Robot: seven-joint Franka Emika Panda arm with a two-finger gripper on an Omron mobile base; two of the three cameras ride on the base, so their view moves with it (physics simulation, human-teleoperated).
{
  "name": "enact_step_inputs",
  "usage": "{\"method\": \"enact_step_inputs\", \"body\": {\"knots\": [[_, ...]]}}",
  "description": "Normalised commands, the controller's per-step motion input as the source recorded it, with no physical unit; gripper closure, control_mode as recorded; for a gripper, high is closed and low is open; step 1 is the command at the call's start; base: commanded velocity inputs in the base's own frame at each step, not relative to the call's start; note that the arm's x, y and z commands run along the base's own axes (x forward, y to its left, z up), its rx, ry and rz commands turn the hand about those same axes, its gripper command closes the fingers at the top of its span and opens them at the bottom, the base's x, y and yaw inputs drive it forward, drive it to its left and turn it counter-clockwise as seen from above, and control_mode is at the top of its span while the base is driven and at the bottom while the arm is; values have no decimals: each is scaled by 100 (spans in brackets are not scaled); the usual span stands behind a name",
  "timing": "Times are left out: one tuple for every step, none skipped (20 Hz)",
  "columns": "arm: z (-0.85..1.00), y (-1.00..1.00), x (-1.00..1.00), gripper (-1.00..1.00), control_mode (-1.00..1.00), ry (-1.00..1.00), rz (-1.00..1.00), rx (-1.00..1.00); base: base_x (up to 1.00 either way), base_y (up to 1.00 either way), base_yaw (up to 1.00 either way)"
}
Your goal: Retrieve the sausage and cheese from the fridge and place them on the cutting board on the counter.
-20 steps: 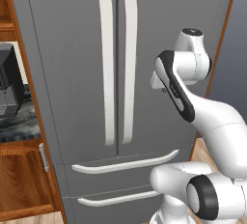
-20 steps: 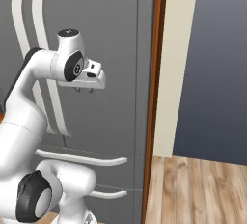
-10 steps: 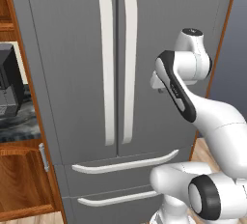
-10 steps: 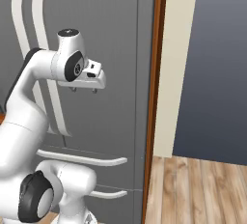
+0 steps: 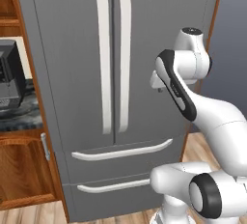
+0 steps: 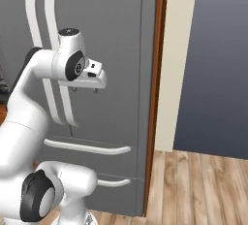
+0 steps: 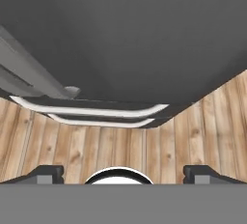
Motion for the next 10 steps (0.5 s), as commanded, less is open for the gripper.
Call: {"method": "enact_step_inputs", "body": {"knots": [[0, 0, 0, -100, 100, 0, 0, 0, -60, 2, -1], [0, 0, 0, -100, 100, 0, 0, 0, -58, 3, -1], [0, 0, 0, -100, 100, 0, 0, 0, -56, 6, 0], [0, 0, 0, -100, 100, 0, 0, 0, -58, 7, 0], [0, 0, 0, -100, 100, 0, 0, 0, -58, 10, 0], [0, 0, 0, -100, 100, 0, 0, 0, -62, 13, 0], [0, 0, 0, -100, 100, 0, 0, 0, -60, 19, 0], [0, 0, 0, -100, 100, 0, 0, 0, -49, 32, -1], [0, 0, 0, -100, 100, 0, 0, 0, -51, 36, 0], [0, 0, 0, -100, 100, 0, 0, 0, -47, 41, -1]]}}
